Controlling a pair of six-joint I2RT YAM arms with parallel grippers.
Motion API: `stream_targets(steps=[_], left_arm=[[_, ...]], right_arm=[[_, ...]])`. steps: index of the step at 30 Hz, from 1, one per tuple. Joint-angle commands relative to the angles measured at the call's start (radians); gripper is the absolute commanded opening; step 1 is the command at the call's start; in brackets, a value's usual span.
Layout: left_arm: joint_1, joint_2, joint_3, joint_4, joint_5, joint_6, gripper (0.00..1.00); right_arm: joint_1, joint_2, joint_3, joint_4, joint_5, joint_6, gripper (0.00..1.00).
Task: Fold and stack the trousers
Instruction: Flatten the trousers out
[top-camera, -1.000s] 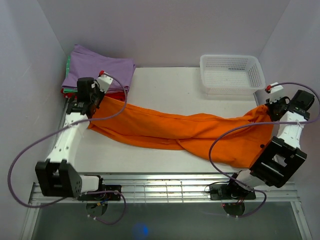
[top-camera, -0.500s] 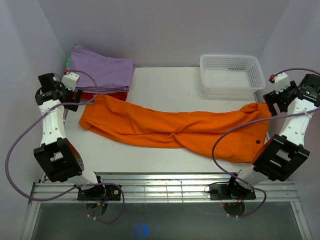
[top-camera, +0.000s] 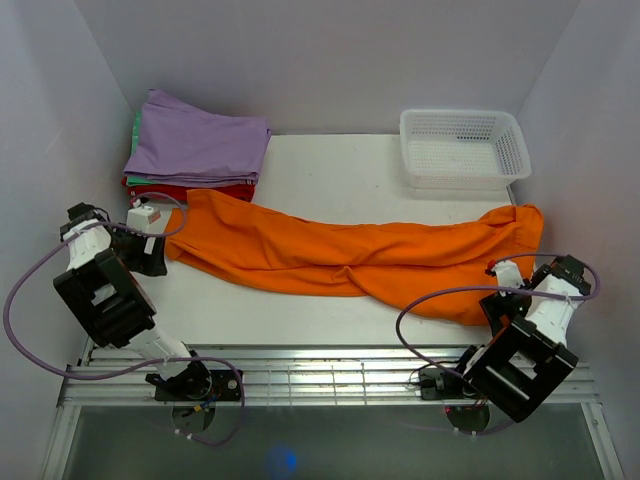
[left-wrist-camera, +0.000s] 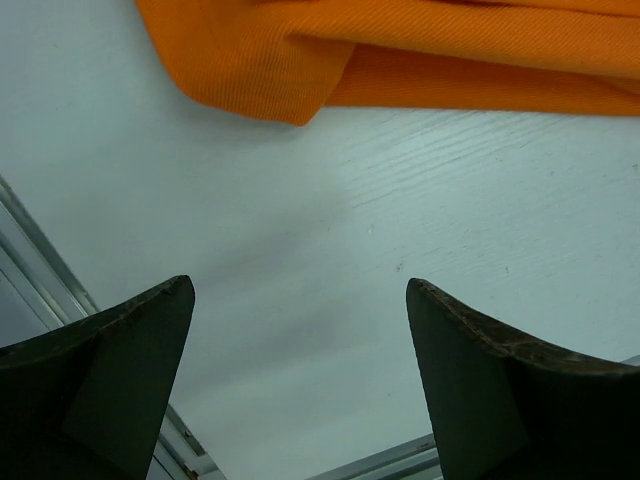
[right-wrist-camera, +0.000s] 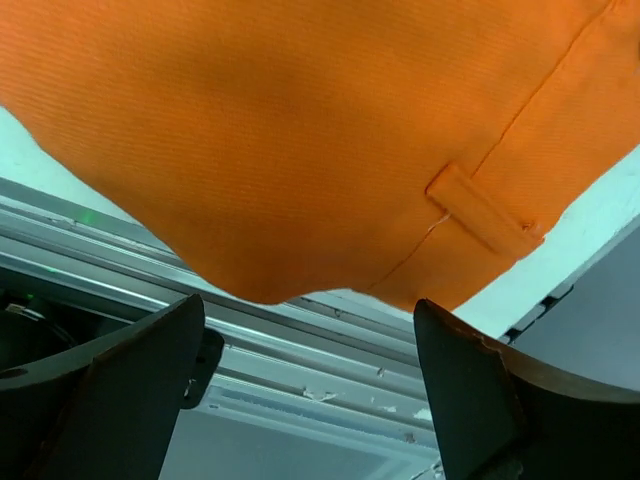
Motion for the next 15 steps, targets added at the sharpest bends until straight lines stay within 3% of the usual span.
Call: stream_targets(steps=[1, 8, 15], left_arm=[[0.000, -0.002, 0.028, -0.003, 0.132, 0.047, 0.98], [0.002, -0.007, -0.036, 0.006, 0.247, 0.136, 0.98], [0.002, 0.009, -0.043, 0.065, 0.323, 0.133, 0.98]], right_arm=[[-0.039, -0.055, -0.034, 0.113, 0.071, -0.191, 0.90], [-0.226, -0.086, -0.068, 0.116, -0.034, -0.379, 0.90], [-0.244, -0.080, -0.125, 0.176, -0.138, -0.478, 0.90]])
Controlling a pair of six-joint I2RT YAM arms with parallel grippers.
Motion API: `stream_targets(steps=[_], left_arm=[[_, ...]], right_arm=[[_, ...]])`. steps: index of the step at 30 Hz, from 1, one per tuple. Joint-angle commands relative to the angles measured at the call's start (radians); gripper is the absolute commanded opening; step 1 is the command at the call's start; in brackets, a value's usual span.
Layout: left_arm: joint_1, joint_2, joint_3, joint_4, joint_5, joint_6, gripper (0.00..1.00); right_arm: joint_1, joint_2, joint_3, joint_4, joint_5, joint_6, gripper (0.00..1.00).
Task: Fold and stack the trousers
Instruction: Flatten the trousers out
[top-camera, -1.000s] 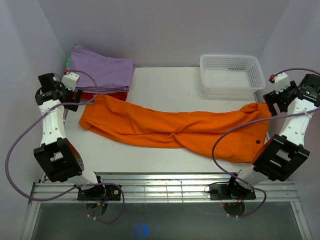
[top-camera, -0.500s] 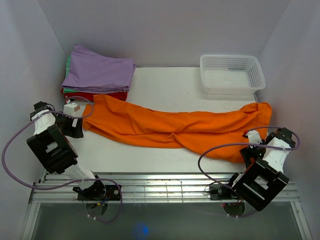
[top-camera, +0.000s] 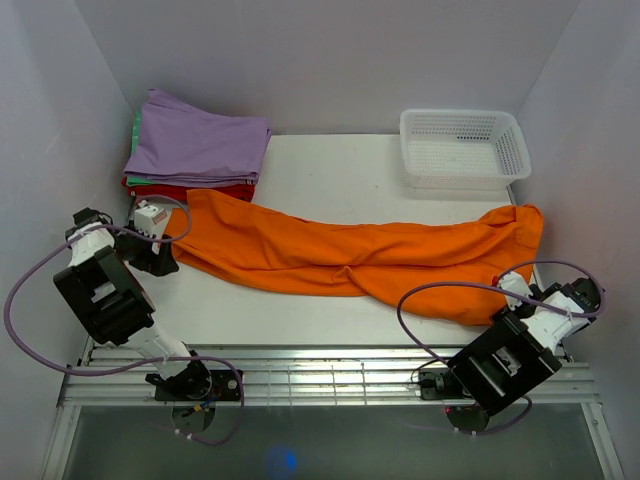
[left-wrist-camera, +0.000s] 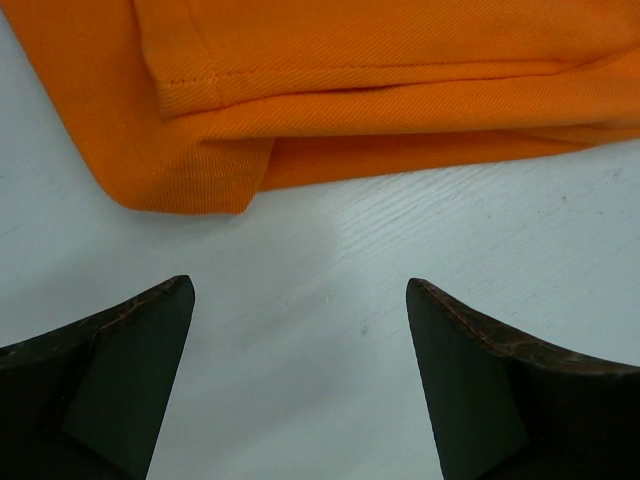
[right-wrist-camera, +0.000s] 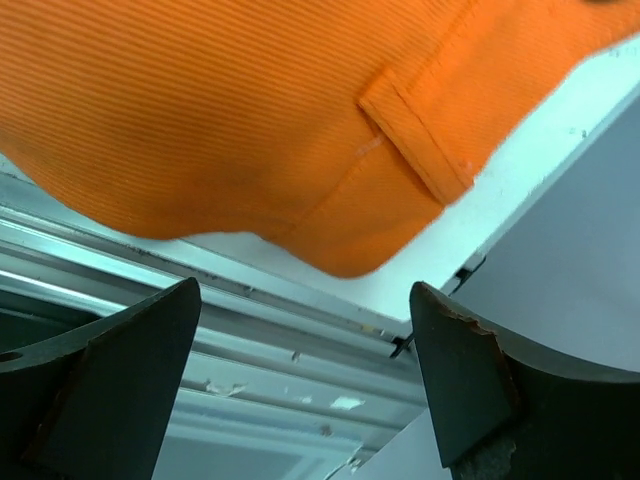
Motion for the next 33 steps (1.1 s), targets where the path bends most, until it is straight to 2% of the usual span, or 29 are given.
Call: stream_targets(steps=[1, 5, 6, 8, 9, 10, 11, 12, 14, 15, 20, 25, 29, 32, 33], left_arm=[[0.002, -0.004, 0.003, 0.048, 0.112, 0.027, 0.98], [-0.004, 0.037, 0.003, 0.114, 0.135, -0.001, 0.96], [-0.007, 0.049, 0.005, 0.128, 0.131, -0.009, 0.95], [-0.024, 0.091, 0.018, 0.148, 0.115, -0.026, 0.91], [-0.029, 0.104, 0.025, 0.149, 0.108, -0.029, 0.89], [-0.035, 0.126, 0.040, 0.155, 0.097, -0.044, 0.85], [-0.035, 0.134, 0.048, 0.157, 0.098, -0.053, 0.70], [-0.036, 0.140, 0.057, 0.155, 0.100, -0.061, 0.60], [-0.035, 0.144, 0.078, 0.149, 0.088, -0.084, 0.46], [-0.035, 0.141, 0.089, 0.134, 0.082, -0.084, 0.35], [0.003, 0.066, 0.137, -0.001, 0.048, -0.036, 0.02], [0.111, 0.013, 0.276, -0.186, 0.034, 0.078, 0.00], [0.197, 0.022, 0.388, -0.273, 0.039, 0.171, 0.00], [0.208, 0.036, 0.405, -0.357, 0.058, 0.264, 0.01], [0.205, 0.029, 0.385, -0.381, 0.068, 0.284, 0.14]], right_arm=[[-0.002, -0.008, -0.033, 0.042, -0.073, -0.138, 0.90], [-0.004, -0.042, -0.117, 0.132, -0.089, -0.186, 0.96], [-0.004, -0.053, -0.123, 0.148, -0.108, -0.192, 0.93], [-0.002, -0.059, -0.125, 0.165, -0.131, -0.192, 0.80], [-0.004, -0.059, -0.111, 0.165, -0.151, -0.185, 0.69], [-0.004, -0.056, -0.101, 0.165, -0.161, -0.178, 0.63], [-0.002, -0.050, -0.084, 0.145, -0.170, -0.177, 0.56], [-0.004, -0.033, -0.040, 0.130, -0.182, -0.172, 0.40], [-0.004, -0.008, 0.019, 0.102, -0.202, -0.145, 0.17], [-0.004, 0.019, 0.087, 0.075, -0.216, -0.125, 0.08], [-0.005, 0.114, 0.316, -0.045, -0.248, -0.059, 0.08], [-0.005, 0.200, 0.517, -0.156, -0.273, -0.054, 0.08], [-0.002, 0.255, 0.661, -0.244, -0.288, -0.052, 0.08], [0.024, 0.286, 0.676, -0.265, -0.271, -0.037, 0.08], [0.033, 0.286, 0.647, -0.242, -0.251, -0.031, 0.08]])
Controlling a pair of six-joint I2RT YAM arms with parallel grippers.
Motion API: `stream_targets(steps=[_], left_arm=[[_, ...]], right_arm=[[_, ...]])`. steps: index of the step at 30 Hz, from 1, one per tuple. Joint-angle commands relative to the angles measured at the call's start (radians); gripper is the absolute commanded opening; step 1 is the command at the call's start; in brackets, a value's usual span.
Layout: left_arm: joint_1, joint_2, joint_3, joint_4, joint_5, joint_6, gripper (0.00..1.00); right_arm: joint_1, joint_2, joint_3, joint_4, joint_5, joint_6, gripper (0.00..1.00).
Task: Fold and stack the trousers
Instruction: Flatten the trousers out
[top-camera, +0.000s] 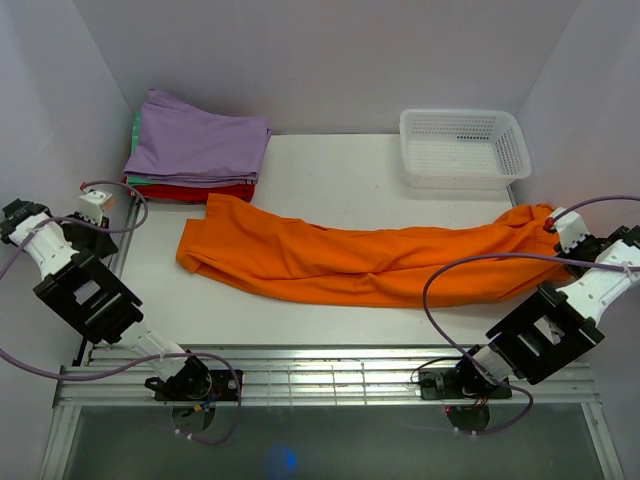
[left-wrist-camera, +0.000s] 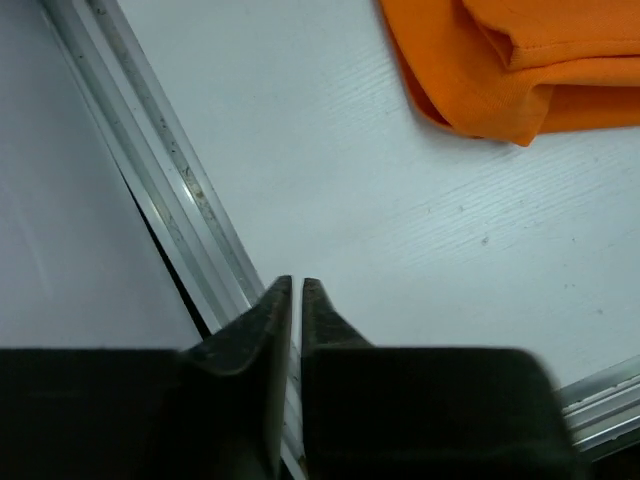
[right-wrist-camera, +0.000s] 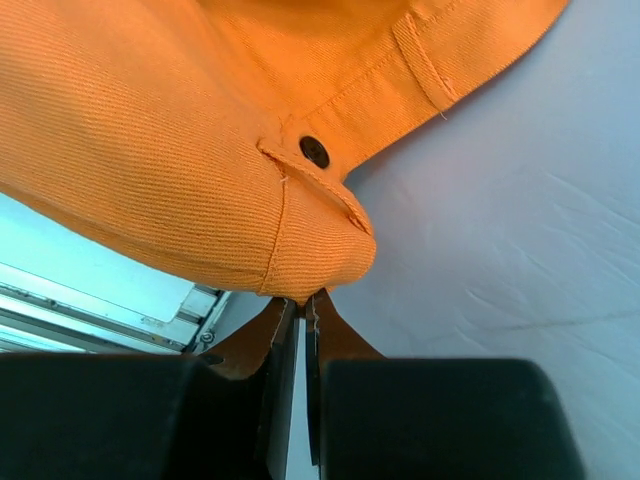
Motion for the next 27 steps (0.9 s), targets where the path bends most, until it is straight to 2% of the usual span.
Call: stream_targets(steps=[1, 2, 4, 6, 12, 17, 22, 27], left_arm=[[-0.020, -0.055, -0.063, -0.145, 0.057, 0.141, 0.25], [-0.036, -0.079, -0.097, -0.144, 0.059, 0.144, 0.36], [-0.091, -0.102, -0.165, -0.113, 0.068, 0.142, 0.74], [-0.132, -0.131, -0.260, -0.038, 0.076, 0.054, 0.80], [-0.290, -0.121, -0.377, 0.236, 0.073, -0.181, 0.81], [-0.412, -0.087, -0.424, 0.390, -0.028, -0.307, 0.81], [-0.465, 0.002, -0.406, 0.439, -0.123, -0.405, 0.76], [-0.475, 0.079, -0.395, 0.435, -0.209, -0.419, 0.65]], right_arm=[[0.029, 0.005, -0.011, -0.027, 0.013, 0.046, 0.08], [0.038, 0.002, -0.034, -0.005, 0.030, 0.054, 0.08], [0.052, -0.008, -0.097, 0.057, 0.072, 0.077, 0.08], [0.066, 0.000, -0.116, 0.081, 0.093, 0.118, 0.08], [0.091, 0.083, -0.033, 0.088, 0.121, 0.256, 0.08], [0.092, 0.163, 0.103, 0.012, 0.106, 0.330, 0.08], [0.106, 0.209, 0.146, -0.010, 0.109, 0.373, 0.08], [0.131, 0.241, 0.160, -0.010, 0.147, 0.407, 0.08]])
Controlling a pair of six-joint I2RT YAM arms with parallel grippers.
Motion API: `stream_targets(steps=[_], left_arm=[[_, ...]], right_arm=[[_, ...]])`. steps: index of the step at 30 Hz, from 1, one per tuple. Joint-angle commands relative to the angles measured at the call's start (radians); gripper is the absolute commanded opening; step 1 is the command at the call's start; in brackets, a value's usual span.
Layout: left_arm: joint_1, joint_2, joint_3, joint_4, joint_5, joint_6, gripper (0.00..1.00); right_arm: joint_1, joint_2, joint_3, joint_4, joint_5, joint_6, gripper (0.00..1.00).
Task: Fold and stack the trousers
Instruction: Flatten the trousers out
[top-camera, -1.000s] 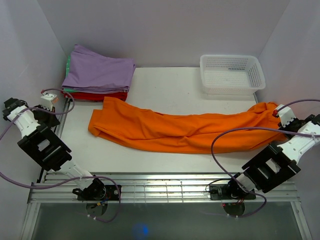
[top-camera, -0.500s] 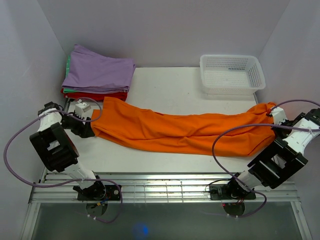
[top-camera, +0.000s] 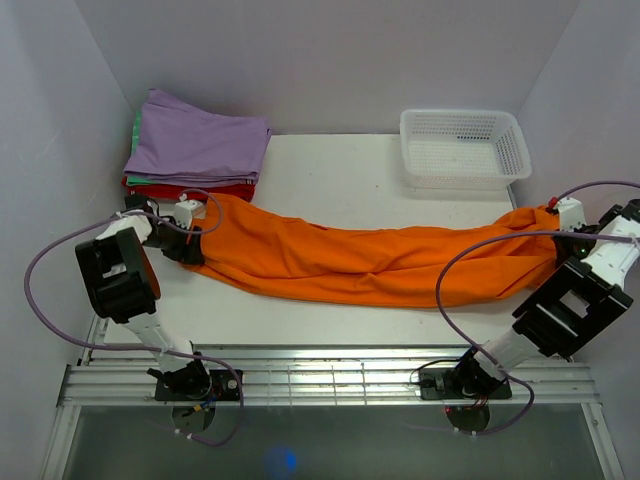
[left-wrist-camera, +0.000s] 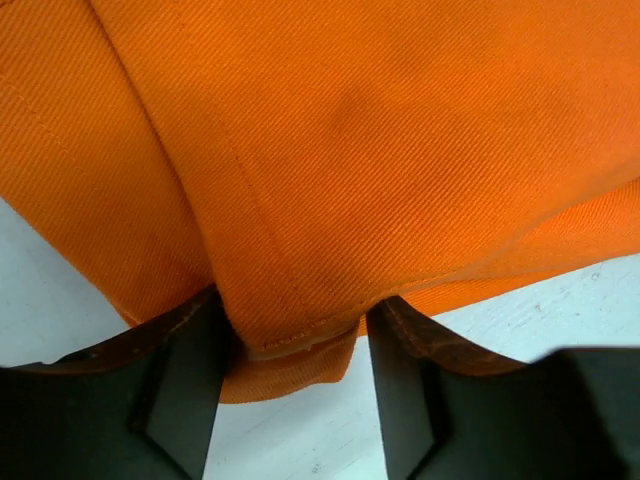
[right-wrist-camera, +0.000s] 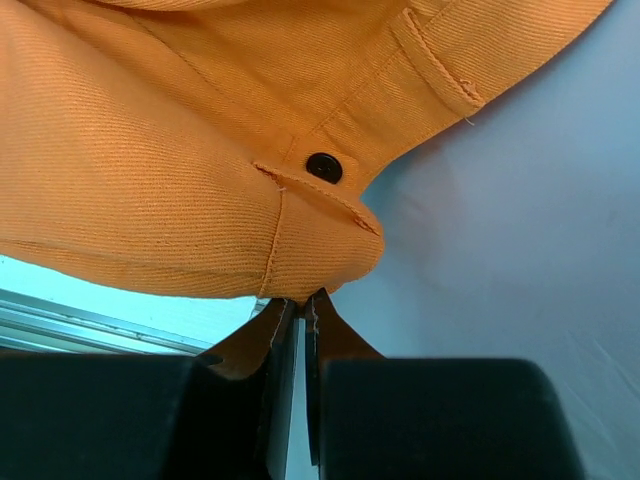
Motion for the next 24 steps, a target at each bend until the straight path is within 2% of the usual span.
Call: stream_targets(steps=[1, 3, 4, 6, 7, 8, 9, 12, 14, 15, 17, 20, 21, 23, 24], left_arm=[[-0.002, 0.036, 0.015, 0.018, -0.132, -0.031, 0.63], [-0.001, 0.030, 0.023, -0.017, -0.166, 0.020, 0.46], [0.006, 0.024, 0.032, -0.037, -0.181, 0.044, 0.29], [0.021, 0.017, 0.111, -0.152, -0.209, 0.124, 0.18], [0.044, 0.021, 0.160, -0.219, -0.209, 0.155, 0.07], [0.059, 0.032, 0.220, -0.290, -0.195, 0.193, 0.03], [0.073, 0.061, 0.357, -0.448, -0.189, 0.272, 0.00], [0.121, 0.099, 0.594, -0.669, -0.218, 0.397, 0.00], [0.141, 0.078, 0.619, -0.668, -0.258, 0.477, 0.00], [0.142, 0.061, 0.578, -0.666, -0.314, 0.515, 0.00], [0.142, 0.018, 0.523, -0.660, -0.344, 0.586, 0.00], [0.148, -0.018, 0.419, -0.666, -0.350, 0.620, 0.11], [0.162, -0.031, 0.391, -0.657, -0.348, 0.632, 0.31], [0.186, -0.078, 0.337, -0.653, -0.330, 0.684, 0.58], [0.223, -0.095, 0.331, -0.651, -0.318, 0.708, 0.97]], right_arm=[[0.023, 0.022, 0.042, -0.001, 0.024, 0.055, 0.08], [0.037, 0.031, 0.038, 0.008, 0.059, 0.061, 0.08], [0.049, 0.033, 0.035, 0.017, 0.071, 0.063, 0.08], [0.060, 0.039, 0.041, 0.028, 0.114, 0.066, 0.08], [0.065, 0.040, 0.060, 0.027, 0.125, 0.062, 0.08], [0.066, 0.045, 0.074, 0.025, 0.136, 0.045, 0.08], [0.066, 0.050, 0.090, 0.019, 0.154, 0.029, 0.08], [0.071, 0.076, 0.159, -0.050, 0.194, -0.064, 0.08], [0.080, 0.091, 0.174, -0.126, 0.219, -0.122, 0.08], [0.083, 0.088, 0.161, -0.147, 0.241, -0.180, 0.08], [0.093, 0.047, 0.058, -0.148, 0.266, -0.236, 0.08], [0.099, -0.065, -0.098, -0.133, 0.349, -0.389, 0.08], [0.099, -0.100, -0.211, -0.122, 0.376, -0.437, 0.08], [0.093, -0.215, -0.313, -0.079, 0.424, -0.570, 0.22], [0.083, -0.249, -0.361, -0.044, 0.432, -0.607, 0.39]])
